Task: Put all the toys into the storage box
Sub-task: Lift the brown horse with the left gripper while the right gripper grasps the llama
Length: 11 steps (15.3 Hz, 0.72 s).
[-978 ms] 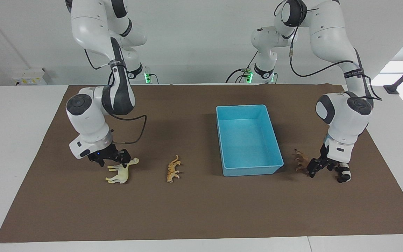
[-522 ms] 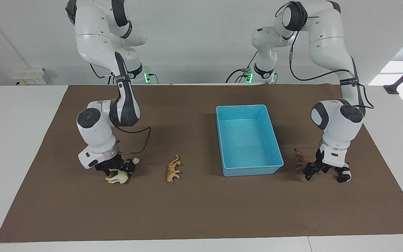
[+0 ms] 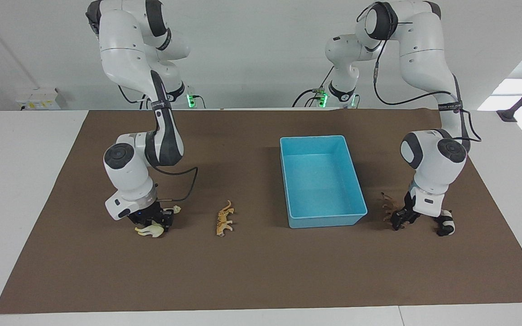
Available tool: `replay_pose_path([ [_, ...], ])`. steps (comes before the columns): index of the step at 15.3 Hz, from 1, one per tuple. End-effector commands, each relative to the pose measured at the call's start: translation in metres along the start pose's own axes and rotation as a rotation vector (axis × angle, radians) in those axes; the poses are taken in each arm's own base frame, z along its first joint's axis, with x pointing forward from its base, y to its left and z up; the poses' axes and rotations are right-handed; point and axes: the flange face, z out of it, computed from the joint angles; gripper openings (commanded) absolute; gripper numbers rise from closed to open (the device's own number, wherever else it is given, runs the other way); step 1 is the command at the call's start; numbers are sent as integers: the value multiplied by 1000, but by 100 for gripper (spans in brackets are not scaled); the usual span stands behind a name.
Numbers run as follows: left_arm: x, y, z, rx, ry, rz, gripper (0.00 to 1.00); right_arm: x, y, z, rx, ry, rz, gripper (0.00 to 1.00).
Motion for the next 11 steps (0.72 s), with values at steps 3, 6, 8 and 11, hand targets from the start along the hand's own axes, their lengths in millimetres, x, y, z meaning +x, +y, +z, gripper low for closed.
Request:
replay_pose_path([
  [3, -6, 0, -10, 26, -21, -8, 36, 15, -22, -32, 5, -4, -10, 0],
  [6, 3, 4, -20, 19, -8, -40, 12, 30, -28, -75, -3, -12, -22, 0],
  [8, 19, 10, -46, 21, -22, -52, 12, 33, -36, -110, 0, -9, -34, 0],
  [11, 32, 25, -95, 14, -77, -116, 12, 34, -41, -153, 5, -33, -32, 0],
])
